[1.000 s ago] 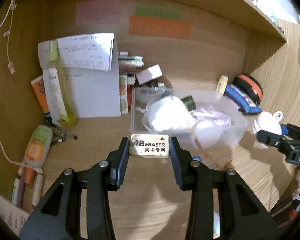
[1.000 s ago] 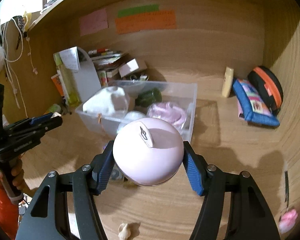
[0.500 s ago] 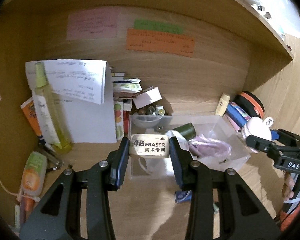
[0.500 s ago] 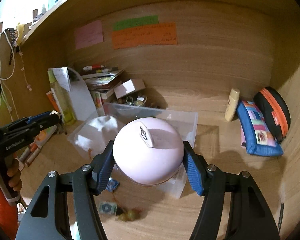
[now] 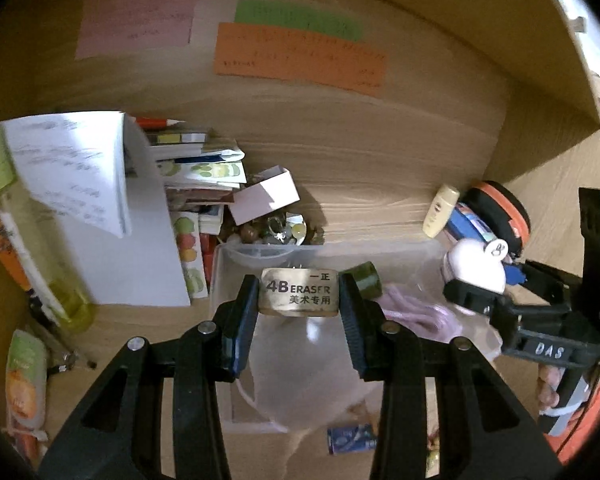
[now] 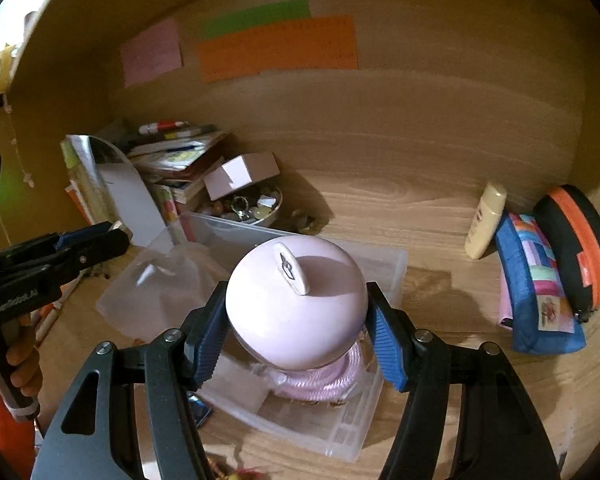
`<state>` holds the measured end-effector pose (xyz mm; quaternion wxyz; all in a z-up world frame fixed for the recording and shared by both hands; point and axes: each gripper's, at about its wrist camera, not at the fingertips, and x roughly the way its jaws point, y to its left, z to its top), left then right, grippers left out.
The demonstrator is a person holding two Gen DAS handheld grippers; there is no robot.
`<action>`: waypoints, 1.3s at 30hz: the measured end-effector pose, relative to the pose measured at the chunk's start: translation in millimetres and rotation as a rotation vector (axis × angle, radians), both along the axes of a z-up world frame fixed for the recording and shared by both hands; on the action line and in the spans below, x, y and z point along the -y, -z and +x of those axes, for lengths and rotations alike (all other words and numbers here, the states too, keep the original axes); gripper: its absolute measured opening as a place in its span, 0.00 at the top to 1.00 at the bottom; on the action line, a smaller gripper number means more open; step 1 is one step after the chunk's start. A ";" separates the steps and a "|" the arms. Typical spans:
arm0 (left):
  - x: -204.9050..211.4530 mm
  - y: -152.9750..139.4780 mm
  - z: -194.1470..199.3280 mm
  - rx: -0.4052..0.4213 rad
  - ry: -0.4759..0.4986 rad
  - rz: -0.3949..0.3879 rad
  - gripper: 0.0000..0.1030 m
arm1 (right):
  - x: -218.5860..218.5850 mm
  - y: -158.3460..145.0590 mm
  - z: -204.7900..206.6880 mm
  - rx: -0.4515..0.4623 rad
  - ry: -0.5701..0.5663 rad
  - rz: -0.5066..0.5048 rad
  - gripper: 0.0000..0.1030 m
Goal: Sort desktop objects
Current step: 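Carry the eraser and pink case over the clear box and open both tools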
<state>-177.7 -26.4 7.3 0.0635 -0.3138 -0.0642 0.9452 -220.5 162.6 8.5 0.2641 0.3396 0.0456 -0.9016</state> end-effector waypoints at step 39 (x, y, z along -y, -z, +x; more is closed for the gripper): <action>-29.7 39.5 -61.7 0.112 0.040 -0.058 0.49 | 44.0 36.2 -35.4 0.086 -0.002 0.301 0.30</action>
